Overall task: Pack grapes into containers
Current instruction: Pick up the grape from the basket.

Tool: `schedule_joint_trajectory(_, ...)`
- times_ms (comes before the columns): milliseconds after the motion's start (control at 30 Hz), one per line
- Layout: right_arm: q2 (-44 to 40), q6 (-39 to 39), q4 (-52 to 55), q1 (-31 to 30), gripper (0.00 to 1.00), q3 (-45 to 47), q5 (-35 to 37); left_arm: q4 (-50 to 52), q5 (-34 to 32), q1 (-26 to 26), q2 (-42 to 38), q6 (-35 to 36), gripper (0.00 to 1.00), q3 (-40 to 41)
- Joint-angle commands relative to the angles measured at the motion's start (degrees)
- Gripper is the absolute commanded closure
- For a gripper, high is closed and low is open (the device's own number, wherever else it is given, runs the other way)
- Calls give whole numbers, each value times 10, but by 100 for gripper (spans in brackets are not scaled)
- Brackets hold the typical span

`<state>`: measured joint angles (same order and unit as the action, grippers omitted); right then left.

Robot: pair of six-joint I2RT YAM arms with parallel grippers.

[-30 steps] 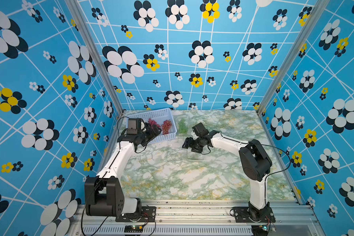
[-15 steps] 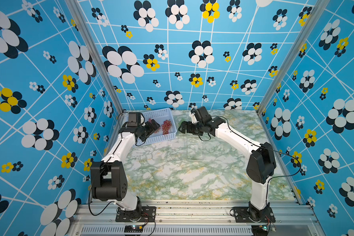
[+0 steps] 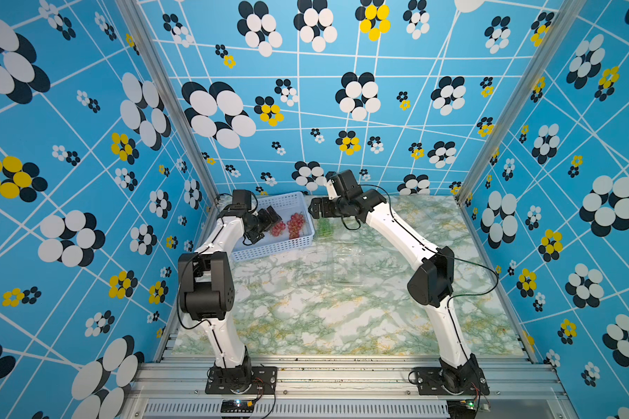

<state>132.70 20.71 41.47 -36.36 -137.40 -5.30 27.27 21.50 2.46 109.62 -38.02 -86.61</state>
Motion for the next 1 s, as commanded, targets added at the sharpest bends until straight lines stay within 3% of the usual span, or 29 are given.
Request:
schedule_joint_trajectory(0,27,-28,44,3,1,-41,-4,38,-8,3,49,-1,2,-50)
schedule_joint_trajectory(600,57,-34,70,15,1,-62,-23,44,-32,1,178,7,3,-139)
schedule_joint_trajectory(967,57,-25,51,28,1,-30,-42,-102,-35,0,200,-23,3,-110)
